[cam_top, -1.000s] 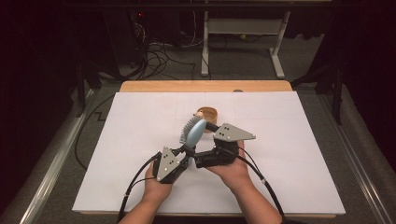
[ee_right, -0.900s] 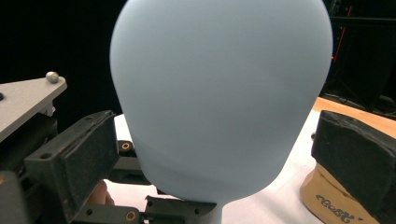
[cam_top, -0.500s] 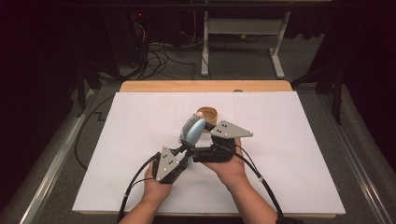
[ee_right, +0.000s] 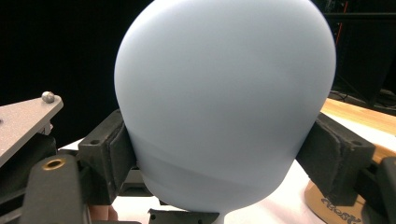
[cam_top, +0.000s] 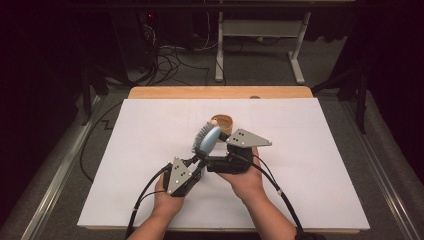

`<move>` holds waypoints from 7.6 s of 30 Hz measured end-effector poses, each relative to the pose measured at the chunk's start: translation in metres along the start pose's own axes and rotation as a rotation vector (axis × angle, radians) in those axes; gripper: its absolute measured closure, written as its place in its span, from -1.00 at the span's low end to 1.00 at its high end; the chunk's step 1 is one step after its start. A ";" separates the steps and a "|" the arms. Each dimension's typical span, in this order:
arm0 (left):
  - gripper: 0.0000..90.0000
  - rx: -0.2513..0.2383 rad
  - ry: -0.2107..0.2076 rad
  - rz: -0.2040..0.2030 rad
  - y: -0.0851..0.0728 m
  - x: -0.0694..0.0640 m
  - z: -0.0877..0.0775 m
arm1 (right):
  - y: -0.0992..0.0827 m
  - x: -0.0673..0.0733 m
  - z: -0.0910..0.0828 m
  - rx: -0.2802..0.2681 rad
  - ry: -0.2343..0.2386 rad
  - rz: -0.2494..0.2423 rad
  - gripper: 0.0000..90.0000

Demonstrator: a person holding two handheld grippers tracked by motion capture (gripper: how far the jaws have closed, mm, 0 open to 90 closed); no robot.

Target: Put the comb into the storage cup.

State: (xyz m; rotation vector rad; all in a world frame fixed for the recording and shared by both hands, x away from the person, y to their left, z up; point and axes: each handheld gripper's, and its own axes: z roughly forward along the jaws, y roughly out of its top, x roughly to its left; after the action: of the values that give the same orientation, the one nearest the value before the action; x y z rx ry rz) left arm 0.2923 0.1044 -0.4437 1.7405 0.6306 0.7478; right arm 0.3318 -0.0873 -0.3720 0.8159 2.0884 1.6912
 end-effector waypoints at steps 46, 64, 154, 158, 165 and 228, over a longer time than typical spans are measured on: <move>-0.28 0.059 -0.117 -0.068 -0.002 0.015 -0.005 | 0.009 -0.004 -0.007 0.004 -0.018 0.009 -0.54; -0.66 0.036 -0.150 -0.137 -0.015 0.033 -0.019 | 0.012 -0.009 -0.011 -0.005 -0.034 0.001 -0.54; -1.00 0.052 -0.113 -0.187 -0.038 0.053 -0.028 | 0.032 -0.074 -0.067 -0.091 -0.262 -0.002 -0.54; -1.00 0.044 -0.114 -0.185 -0.038 0.054 -0.029 | 0.039 -0.073 -0.063 -0.100 -0.267 -0.014 -0.54; -1.00 0.040 -0.119 -0.183 -0.039 0.055 -0.029 | 0.045 -0.076 -0.057 -0.111 -0.275 -0.015 -0.54; -1.00 0.037 -0.137 -0.172 -0.039 0.056 -0.030 | 0.070 -0.098 0.014 -0.118 -0.324 -0.006 -0.54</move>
State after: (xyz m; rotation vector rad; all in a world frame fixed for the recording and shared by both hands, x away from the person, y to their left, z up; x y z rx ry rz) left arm 0.3044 0.1748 -0.4654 1.7299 0.6942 0.4964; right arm 0.4320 -0.1273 -0.3172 0.9715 1.7569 1.5427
